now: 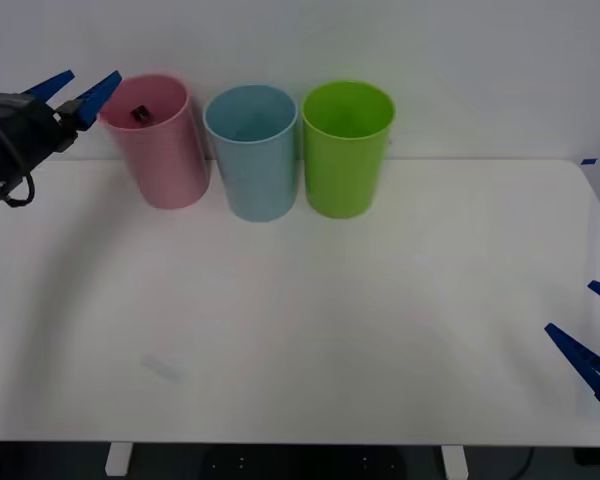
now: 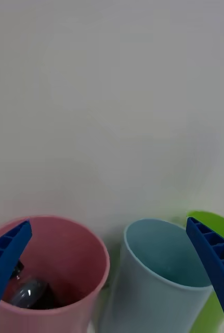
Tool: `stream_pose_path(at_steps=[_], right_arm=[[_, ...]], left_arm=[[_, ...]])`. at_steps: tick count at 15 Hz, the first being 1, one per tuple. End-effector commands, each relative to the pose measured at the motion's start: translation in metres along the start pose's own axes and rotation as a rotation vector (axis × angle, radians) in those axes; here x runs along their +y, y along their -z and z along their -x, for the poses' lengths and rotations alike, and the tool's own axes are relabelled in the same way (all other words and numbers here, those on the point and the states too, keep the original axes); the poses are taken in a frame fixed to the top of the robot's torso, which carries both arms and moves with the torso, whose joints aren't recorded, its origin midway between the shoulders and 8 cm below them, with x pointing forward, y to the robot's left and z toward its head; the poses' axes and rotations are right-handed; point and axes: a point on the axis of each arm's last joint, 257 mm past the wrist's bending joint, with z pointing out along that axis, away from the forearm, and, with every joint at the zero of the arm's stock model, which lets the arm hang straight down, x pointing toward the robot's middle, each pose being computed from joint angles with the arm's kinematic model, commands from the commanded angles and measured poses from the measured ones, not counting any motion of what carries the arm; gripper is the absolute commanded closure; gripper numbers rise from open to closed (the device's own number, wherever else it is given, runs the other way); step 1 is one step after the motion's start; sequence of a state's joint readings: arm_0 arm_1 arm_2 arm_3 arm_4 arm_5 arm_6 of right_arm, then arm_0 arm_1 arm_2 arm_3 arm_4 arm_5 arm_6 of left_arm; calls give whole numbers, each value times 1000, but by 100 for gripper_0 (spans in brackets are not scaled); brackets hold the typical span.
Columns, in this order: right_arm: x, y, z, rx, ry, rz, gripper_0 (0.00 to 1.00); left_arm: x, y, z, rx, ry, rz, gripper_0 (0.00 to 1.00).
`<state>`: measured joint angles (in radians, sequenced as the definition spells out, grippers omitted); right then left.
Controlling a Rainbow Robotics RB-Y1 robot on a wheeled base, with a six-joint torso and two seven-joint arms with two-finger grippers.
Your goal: Grasp the object on the table and drop it into the matching bin: aluminum can to the light blue bin, PET bottle to the pink bin.
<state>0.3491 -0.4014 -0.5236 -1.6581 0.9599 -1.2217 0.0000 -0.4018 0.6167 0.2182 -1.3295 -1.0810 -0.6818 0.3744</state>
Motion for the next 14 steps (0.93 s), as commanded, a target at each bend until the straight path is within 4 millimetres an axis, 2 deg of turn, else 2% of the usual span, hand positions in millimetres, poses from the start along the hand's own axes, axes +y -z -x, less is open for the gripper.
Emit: stream_pose_path(at_steps=[1,9,14], right_arm=[[0,0,0,0,0,0,0],[0,0,0,0,0,0,0],[0,0,0,0,0,0,0]], left_arm=[[-7,37,-5,11,-10,-26,0],[-18,126,-18,73,-67,-72,0],[-19,177,-44,147,-169,-93,0]])
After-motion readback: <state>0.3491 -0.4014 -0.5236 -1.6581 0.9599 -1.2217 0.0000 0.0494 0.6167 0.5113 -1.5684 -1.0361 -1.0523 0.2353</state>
